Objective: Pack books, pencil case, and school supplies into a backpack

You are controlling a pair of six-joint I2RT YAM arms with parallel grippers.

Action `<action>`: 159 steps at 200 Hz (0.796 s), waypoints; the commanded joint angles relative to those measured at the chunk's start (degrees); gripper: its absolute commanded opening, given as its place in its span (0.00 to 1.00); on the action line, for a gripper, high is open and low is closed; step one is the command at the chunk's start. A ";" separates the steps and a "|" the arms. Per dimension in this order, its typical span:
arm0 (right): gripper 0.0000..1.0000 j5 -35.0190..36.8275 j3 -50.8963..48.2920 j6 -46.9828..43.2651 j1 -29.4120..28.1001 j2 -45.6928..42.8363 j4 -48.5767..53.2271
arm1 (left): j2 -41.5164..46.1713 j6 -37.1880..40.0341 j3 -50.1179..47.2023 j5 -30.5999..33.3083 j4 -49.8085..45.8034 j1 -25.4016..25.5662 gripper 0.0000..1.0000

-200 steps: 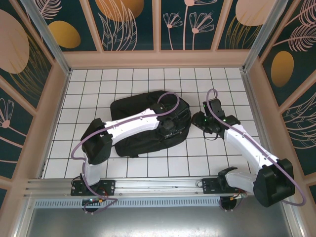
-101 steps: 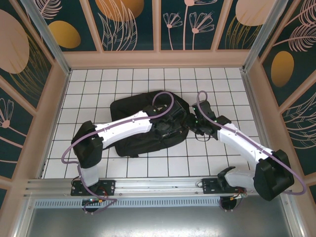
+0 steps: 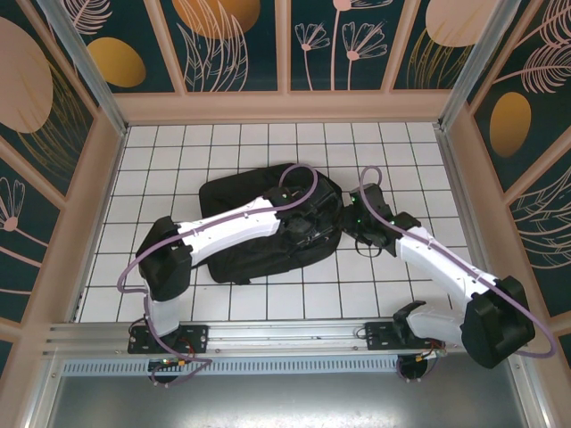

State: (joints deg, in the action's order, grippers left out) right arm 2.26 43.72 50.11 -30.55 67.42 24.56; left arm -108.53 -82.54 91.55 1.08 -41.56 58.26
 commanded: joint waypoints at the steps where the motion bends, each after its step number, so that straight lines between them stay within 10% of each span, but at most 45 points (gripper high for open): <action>1: 0.40 1.74 -1.40 0.89 -0.48 -1.27 -0.47 | -2.43 -2.56 0.40 -2.12 -1.32 0.29 0.49; 46: 0.40 2.81 -2.25 1.53 -0.48 -1.75 -1.06 | -4.19 -3.32 0.37 -0.45 -2.56 0.49 0.44; 91: 0.37 2.49 -3.60 1.36 -0.44 -3.06 -2.47 | -5.76 -1.28 -1.55 0.04 2.34 -0.26 0.00; 159: 0.34 1.54 -3.07 0.17 -0.48 -2.89 -2.98 | 4.89 -2.61 -6.43 9.39 5.70 -0.48 0.00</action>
State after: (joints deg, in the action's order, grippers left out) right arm 3.44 40.71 50.96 -30.65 65.28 21.61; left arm -110.45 -83.70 88.42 3.57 -38.06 58.30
